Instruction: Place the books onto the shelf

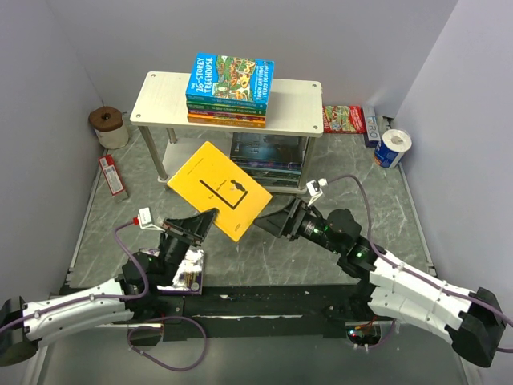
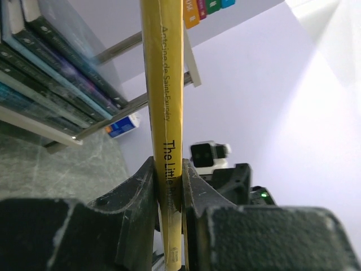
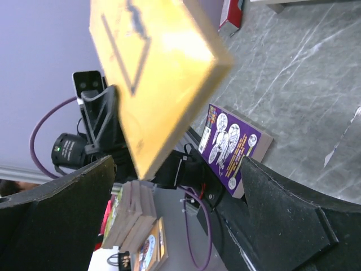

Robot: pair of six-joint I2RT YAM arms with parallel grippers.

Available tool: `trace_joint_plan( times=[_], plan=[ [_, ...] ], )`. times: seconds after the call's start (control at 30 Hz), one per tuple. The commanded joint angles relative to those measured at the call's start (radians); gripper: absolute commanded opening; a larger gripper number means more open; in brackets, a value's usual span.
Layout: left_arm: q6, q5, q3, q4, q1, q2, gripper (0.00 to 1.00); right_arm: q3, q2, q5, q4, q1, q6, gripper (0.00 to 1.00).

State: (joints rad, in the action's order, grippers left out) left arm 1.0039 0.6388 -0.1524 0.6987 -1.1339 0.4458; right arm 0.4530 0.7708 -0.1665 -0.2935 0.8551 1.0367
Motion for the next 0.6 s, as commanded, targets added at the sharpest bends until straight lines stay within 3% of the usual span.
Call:
trace_joint_plan(
  times=[0.0, 0.23, 0.37, 0.43, 0.57],
  plan=[
    [0.073, -0.044, -0.033, 0.229, -0.003, -0.006, 0.01, -0.007, 0.063, -0.088, -0.221, -0.048, 0.034, 0.99],
    [0.116, -0.051, -0.012, 0.252, -0.003, 0.013, 0.01, -0.004, 0.185, -0.215, -0.496, -0.117, 0.06, 0.82],
    [0.142, -0.053, 0.002, 0.252, -0.003, 0.022, 0.01, 0.018, 0.257, -0.263, -0.591, -0.133, 0.072, 0.67],
    [0.148, -0.057, 0.007, 0.254, -0.003, 0.028, 0.01, 0.029, 0.278, -0.286, -0.621, -0.136, 0.083, 0.65],
    [0.176, -0.067, 0.025, 0.266, -0.003, 0.057, 0.01, 0.046, 0.35, -0.333, -0.731, -0.146, 0.118, 0.46]
  ],
)
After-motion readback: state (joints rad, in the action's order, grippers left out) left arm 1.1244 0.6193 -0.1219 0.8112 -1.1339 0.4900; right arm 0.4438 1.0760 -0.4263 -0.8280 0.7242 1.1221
